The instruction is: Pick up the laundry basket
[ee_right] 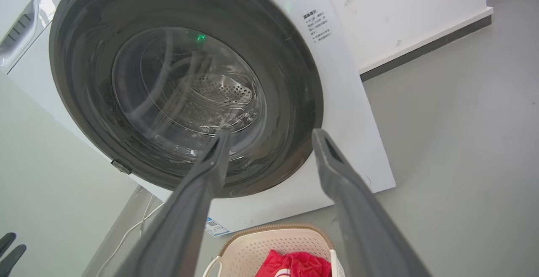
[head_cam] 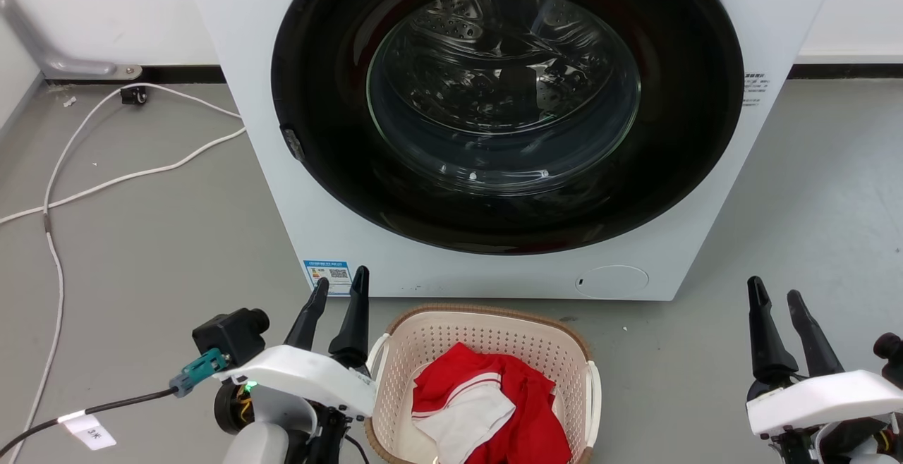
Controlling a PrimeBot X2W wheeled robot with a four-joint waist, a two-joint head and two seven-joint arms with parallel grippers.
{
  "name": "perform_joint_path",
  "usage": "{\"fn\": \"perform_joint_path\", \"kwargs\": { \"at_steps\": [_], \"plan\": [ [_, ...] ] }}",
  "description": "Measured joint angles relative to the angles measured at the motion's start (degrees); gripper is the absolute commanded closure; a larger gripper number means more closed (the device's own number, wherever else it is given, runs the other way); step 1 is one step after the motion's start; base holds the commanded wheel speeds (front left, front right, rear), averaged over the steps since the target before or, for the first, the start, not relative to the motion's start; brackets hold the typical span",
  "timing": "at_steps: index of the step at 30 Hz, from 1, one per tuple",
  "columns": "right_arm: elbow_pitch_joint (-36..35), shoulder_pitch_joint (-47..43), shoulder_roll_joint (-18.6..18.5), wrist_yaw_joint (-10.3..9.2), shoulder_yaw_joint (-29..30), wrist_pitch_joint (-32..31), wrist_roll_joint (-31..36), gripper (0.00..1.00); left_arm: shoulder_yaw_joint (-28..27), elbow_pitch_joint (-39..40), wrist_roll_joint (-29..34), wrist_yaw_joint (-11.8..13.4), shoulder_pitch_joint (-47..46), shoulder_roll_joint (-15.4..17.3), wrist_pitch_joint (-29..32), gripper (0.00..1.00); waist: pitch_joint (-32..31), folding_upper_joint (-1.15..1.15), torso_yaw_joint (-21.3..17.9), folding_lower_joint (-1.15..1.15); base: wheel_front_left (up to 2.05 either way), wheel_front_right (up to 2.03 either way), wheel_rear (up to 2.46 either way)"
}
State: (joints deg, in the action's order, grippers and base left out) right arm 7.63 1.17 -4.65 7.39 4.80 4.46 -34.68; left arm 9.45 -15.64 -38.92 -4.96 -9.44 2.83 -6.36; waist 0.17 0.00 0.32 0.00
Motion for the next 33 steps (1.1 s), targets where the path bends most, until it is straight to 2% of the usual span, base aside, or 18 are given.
{"fn": "perform_joint_path", "kwargs": {
  "at_steps": [15,33],
  "plan": [
    [-3.6,-1.4,0.3,0.01,-0.4,-0.3,12.0,0.00,2.6,-1.6,9.4,0.7,-1.4,0.0,-2.4,0.00,0.0,0.00,0.1,0.00,0.00,0.00,0.00],
    [-8.1,-3.3,1.2,0.02,-0.9,-0.8,22.7,0.00,4.4,-3.1,18.2,1.5,-2.6,0.0,-4.7,0.00,-0.1,0.00,0.4,0.00,0.00,0.00,0.00]
  ]
}}
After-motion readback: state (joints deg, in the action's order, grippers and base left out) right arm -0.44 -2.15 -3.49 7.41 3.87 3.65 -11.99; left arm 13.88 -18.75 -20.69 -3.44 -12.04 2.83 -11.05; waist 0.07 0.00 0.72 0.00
